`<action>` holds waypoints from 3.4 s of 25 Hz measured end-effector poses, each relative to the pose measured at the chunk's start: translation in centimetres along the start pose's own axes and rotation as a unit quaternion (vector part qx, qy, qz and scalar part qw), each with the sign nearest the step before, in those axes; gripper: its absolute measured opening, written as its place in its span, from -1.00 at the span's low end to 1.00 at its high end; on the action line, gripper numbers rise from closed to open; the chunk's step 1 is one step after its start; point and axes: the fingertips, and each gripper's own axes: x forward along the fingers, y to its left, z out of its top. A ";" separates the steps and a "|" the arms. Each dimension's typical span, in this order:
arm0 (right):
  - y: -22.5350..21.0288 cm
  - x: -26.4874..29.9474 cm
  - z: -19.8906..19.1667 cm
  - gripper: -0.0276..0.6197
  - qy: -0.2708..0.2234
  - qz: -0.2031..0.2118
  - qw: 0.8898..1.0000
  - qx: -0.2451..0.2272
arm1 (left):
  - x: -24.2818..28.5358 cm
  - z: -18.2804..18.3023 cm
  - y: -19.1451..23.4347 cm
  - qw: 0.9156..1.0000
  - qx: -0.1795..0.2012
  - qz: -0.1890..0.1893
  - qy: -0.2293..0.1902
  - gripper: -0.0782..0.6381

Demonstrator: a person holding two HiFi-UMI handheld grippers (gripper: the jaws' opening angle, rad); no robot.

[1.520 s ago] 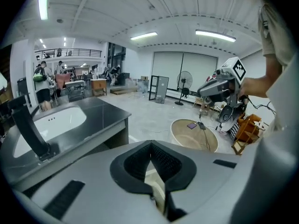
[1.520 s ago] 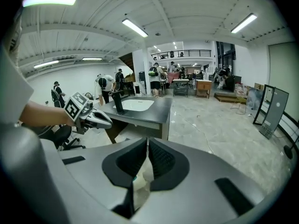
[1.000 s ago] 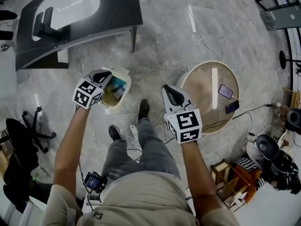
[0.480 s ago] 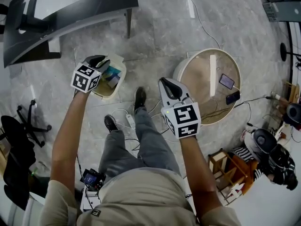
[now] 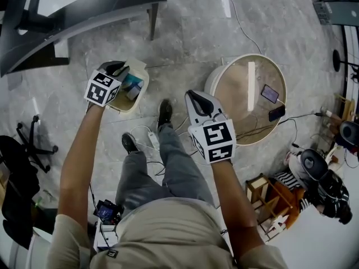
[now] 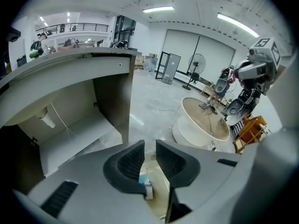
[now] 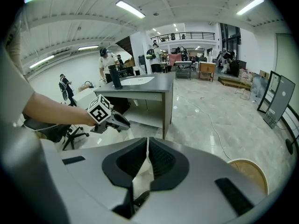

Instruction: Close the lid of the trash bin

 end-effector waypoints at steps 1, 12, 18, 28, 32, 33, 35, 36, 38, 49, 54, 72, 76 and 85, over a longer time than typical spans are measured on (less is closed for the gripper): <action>0.2 0.1 0.1 -0.83 0.000 0.001 1.000 -0.001 | -0.2 -0.1 -0.1 1.000 -0.002 0.000 -0.002 -0.54; 3.6 1.8 0.7 -0.83 0.012 0.016 1.000 -0.015 | -2.7 -4.2 -0.8 1.000 -0.010 -0.005 -0.009 -0.67; 5.8 3.0 1.1 -0.83 0.018 0.023 0.999 -0.025 | -2.8 -11.1 -0.9 0.998 -0.035 -0.024 0.053 -0.73; 7.8 5.3 -0.4 -0.83 0.044 0.026 0.998 -0.037 | -1.3 -21.3 -1.3 0.990 -0.071 -0.046 0.112 -0.73; 8.7 6.4 -2.1 -0.83 0.055 0.031 0.997 -0.040 | 0.2 -24.6 -1.3 0.987 -0.081 -0.049 0.129 -0.73; 8.9 6.6 -2.5 -0.83 0.058 0.033 0.997 -0.041 | 0.4 -25.3 -1.3 0.986 -0.088 -0.048 0.134 -0.73; 9.1 7.0 -3.2 -0.83 0.065 0.038 0.996 -0.043 | 0.8 -26.4 -1.4 0.984 -0.097 -0.046 0.143 -0.73; 9.2 7.2 -3.5 -0.83 0.068 0.040 0.996 -0.044 | 1.2 -26.9 -1.3 0.983 -0.100 -0.046 0.147 -0.73; 9.1 7.7 -3.9 -0.83 0.072 0.042 0.995 -0.046 | 1.9 -27.9 -1.0 0.982 -0.105 -0.044 0.153 -0.73; 7.5 8.7 -7.0 -0.83 0.099 0.041 0.993 -0.047 | 4.7 -31.1 -0.4 0.976 -0.119 -0.031 0.180 -0.73; 7.1 9.2 -8.1 -0.83 0.102 0.041 0.993 -0.044 | 5.6 -32.0 -0.2 0.976 -0.119 -0.026 0.183 -0.74; 9.9 6.0 -3.9 -0.83 0.060 0.046 0.996 -0.047 | 0.3 -28.1 -2.5 0.981 -0.113 -0.037 0.153 -0.74; 12.0 4.2 -0.7 -0.83 0.033 0.043 0.997 -0.052 | -4.7 -26.2 -1.0 0.986 -0.094 -0.007 0.139 -0.74; 15.9 -2.7 5.6 -0.83 -0.011 0.027 0.996 -0.079 | -18.0 -17.8 -2.8 0.995 -0.091 -0.006 0.025 -0.74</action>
